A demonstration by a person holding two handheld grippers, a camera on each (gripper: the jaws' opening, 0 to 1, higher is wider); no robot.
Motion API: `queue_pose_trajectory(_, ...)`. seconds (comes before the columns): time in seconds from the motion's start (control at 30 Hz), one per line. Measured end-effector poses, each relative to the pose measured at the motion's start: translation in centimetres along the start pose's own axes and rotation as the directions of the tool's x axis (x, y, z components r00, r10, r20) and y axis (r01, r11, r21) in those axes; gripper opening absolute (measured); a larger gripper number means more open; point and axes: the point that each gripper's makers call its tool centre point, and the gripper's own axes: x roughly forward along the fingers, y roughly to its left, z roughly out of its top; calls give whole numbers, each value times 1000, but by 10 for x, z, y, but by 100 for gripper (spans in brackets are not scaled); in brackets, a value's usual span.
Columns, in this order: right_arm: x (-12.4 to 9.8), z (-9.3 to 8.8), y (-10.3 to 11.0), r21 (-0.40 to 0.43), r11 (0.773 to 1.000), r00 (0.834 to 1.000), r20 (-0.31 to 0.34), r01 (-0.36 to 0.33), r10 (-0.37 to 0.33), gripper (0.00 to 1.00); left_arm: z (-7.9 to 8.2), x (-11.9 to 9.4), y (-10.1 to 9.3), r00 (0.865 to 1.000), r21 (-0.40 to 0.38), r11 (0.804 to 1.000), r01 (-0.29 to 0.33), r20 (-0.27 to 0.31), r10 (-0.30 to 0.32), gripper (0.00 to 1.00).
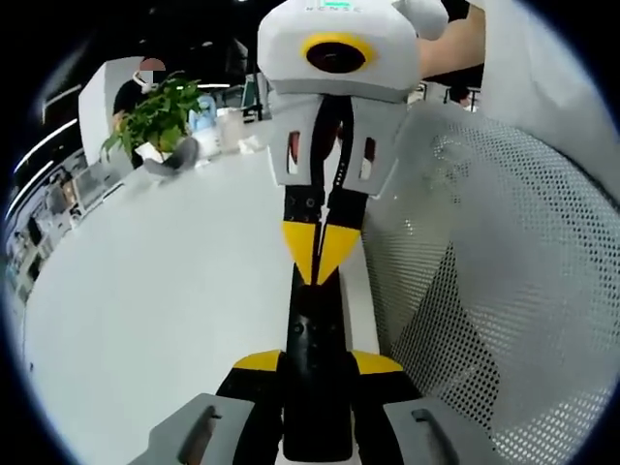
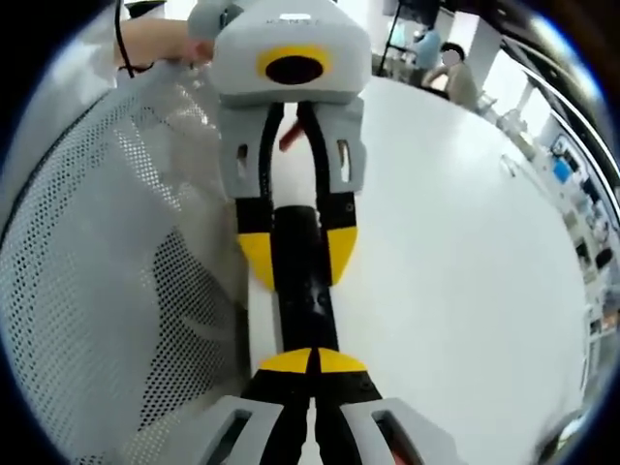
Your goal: Press the specified remote control buttons in sequence, fully releasing each button before pressing the next.
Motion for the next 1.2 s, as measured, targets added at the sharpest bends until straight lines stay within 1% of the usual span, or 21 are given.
queue_pose_trajectory(0.07, 0, 0, 0, 3, 1000, 1000, 1, -1, 1, 0, 0, 0, 0, 1000, 4, 1000, 3, -13, -3, 25)
queue_pose_trajectory(0.13, 0, 0, -1, 32, 999, 1000, 15, -6, 5, 0, -1, 0, 0, 1000, 8, 1000, 6, -21, -6, 25)
queue_pose_trajectory(0.27, -1, 0, -1, 66, 998, 999, 30, -15, 13, 0, -1, -1, 0, 1000, 10, 1000, 8, -19, -7, 25)
queue_pose_trajectory(0.4, -1, 0, -1, 79, 997, 999, 35, -19, 17, 0, -1, -1, 0, 1000, 10, 1000, 8, -15, -8, 25)
queue_pose_trajectory(0.6, -1, 0, -1, 77, 997, 999, 33, -17, 15, 0, -1, -1, 0, 1000, 9, 1000, 12, 5, -12, 26)
queue_pose_trajectory(0.9, -1, 2, -2, 73, 997, 999, 36, -8, 5, 0, -2, -3, 0, 998, 0, 1000, 9, 70, -9, 26)
queue_pose_trajectory(1.07, 4, 14, 1, 63, 998, 998, 63, -24, 20, 0, -1, -3, 1, 996, -4, 1000, 5, 87, -5, 26)
queue_pose_trajectory(1.17, 6, 16, 2, 45, 999, 998, 59, -25, 22, 0, -1, -3, 0, 996, -7, 1000, 1, 93, -1, 26)
queue_pose_trajectory(1.2, 8, 15, 2, 32, 999, 999, 48, -23, 22, 0, -1, -3, 0, 995, -11, 1000, -2, 97, 3, 26)
